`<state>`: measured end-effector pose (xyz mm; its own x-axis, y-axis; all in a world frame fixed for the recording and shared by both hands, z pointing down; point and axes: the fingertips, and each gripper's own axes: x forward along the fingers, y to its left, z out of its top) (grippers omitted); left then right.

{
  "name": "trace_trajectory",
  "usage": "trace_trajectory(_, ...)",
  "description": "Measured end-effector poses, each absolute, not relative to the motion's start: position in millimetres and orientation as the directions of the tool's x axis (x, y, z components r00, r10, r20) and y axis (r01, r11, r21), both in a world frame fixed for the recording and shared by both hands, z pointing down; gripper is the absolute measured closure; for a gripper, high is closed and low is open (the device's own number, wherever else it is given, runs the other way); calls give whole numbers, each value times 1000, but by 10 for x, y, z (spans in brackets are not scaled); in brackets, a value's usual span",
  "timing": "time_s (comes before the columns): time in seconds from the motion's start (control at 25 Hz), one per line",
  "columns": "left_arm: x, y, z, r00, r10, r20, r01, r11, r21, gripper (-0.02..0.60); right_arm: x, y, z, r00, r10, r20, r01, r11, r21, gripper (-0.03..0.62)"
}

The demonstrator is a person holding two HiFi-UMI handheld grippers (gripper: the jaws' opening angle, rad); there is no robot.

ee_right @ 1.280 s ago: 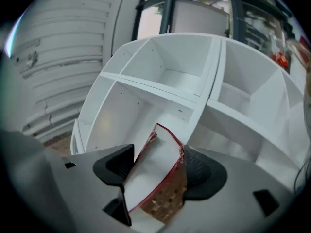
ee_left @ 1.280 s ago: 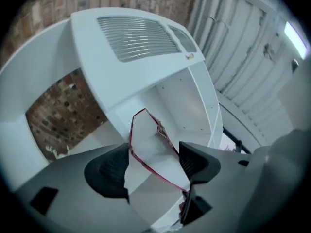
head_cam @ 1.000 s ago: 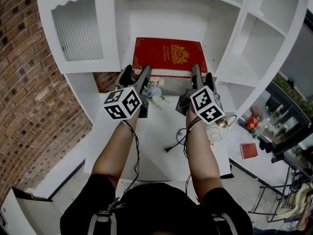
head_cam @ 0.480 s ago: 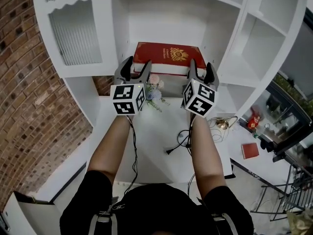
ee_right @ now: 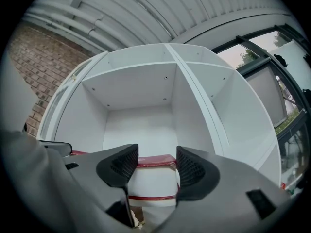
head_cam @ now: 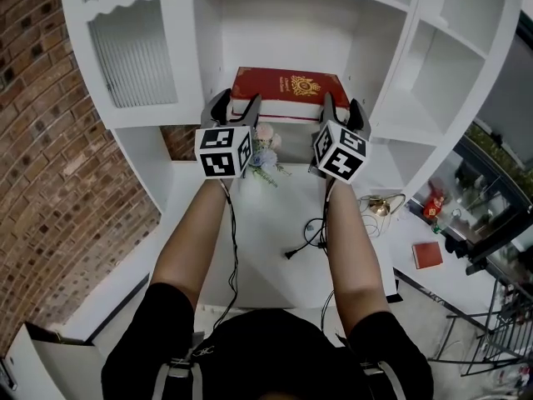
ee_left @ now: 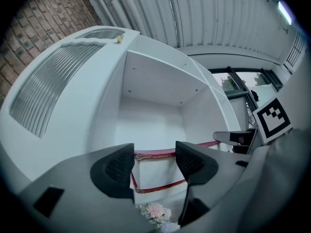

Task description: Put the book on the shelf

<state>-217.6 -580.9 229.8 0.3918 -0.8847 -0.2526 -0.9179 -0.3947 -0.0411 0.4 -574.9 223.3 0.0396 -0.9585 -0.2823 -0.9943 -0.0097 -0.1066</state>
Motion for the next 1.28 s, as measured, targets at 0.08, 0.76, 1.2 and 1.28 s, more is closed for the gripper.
trace_trajectory(0.08, -2180, -5804, 2292, 391, -887, -244, -918, -395, -34, 306, 2, -5747, 2226, 36, -961, -274, -994, -6, -111, 330)
trace_trajectory(0.76, -2243, -4436, 2591, 366, -885, -289, -931, -346, -119, 521, -287, -4396, 2551, -155, -925, -346, -985, 173, -21, 543)
trace_trajectory(1.2, -2111, -4138, 3733, 408, -911, -58, -913, -406, -36, 568, -482, -4153, 3810, -214, -970, -116, -969, 225, -99, 583)
trace_trajectory(1.28, -2139, -4105, 3757, 401, -915, -50, -916, -400, -33, 568, -497, -4131, 3825, -221, -969, -111, -968, 232, -98, 583)
